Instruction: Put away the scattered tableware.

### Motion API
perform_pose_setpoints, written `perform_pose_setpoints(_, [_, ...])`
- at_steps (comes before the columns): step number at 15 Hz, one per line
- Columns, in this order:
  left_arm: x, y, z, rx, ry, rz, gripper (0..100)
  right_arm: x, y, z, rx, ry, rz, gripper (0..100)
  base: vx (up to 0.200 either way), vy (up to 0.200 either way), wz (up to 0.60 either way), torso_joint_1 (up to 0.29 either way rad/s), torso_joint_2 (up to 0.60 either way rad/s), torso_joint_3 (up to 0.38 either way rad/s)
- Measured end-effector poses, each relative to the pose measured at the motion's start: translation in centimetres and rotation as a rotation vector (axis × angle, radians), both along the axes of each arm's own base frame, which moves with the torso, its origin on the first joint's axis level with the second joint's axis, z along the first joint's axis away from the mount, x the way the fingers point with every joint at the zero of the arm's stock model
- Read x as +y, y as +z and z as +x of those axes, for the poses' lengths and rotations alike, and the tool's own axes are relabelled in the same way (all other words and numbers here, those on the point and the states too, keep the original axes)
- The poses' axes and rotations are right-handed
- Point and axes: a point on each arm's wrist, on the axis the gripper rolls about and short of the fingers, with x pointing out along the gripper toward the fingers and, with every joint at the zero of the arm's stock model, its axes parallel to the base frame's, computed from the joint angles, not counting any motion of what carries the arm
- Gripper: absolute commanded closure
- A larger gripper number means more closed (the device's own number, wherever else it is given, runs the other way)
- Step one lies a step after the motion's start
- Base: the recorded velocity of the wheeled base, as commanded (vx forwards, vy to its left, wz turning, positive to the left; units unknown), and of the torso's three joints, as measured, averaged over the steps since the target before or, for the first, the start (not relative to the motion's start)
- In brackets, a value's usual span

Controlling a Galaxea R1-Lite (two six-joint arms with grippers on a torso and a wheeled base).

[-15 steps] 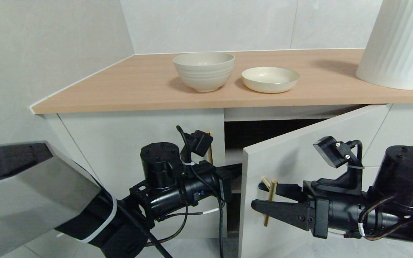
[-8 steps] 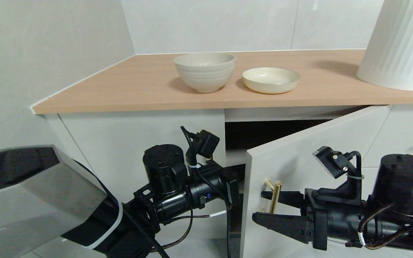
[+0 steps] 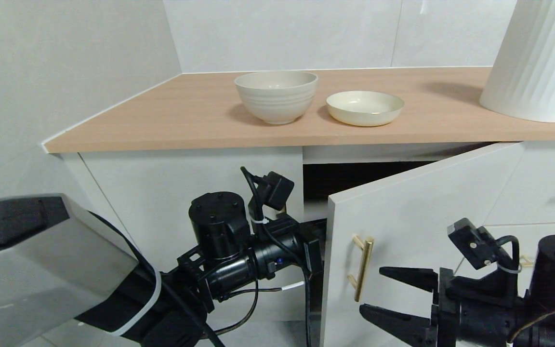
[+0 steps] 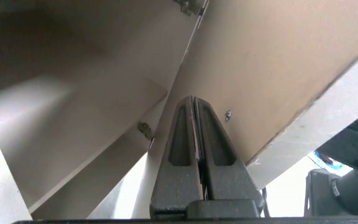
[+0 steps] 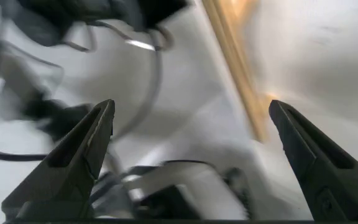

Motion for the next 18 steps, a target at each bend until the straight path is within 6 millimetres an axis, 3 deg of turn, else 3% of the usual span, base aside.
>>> perform_pose_setpoints(3, [-0.5, 0.6, 0.5, -0.014, -0.005, -0.013, 100, -1.0, 0.9, -0.9, -0.052, -0.110, -0.008, 0, 0.000, 0.000, 0.00, 0.000, 0.00, 0.000])
perform_pose_setpoints(8, [-0.7, 0.4, -0.1, 0.014, -0.019, 0.012, 100, -2.1, 2.0, -1.3, -0.074, -0.352, -0.173, 0, 0.000, 0.000, 0.00, 0.000, 0.00, 0.000])
perform_pose_setpoints(13, [-1.0, 0.6, -1.0, 0.026, -0.039, 0.020, 100, -3.2, 3.2, -3.2, 0.011, -0.231, -0.214, 0, 0.000, 0.000, 0.00, 0.000, 0.00, 0.000])
perform_pose_setpoints(18, [-1.3, 0.5, -1.3, 0.036, -0.051, 0.029, 100, -3.4, 4.6, -4.3, -0.015, -0.176, -0.177, 0, -0.040, 0.000, 0.00, 0.000, 0.00, 0.000])
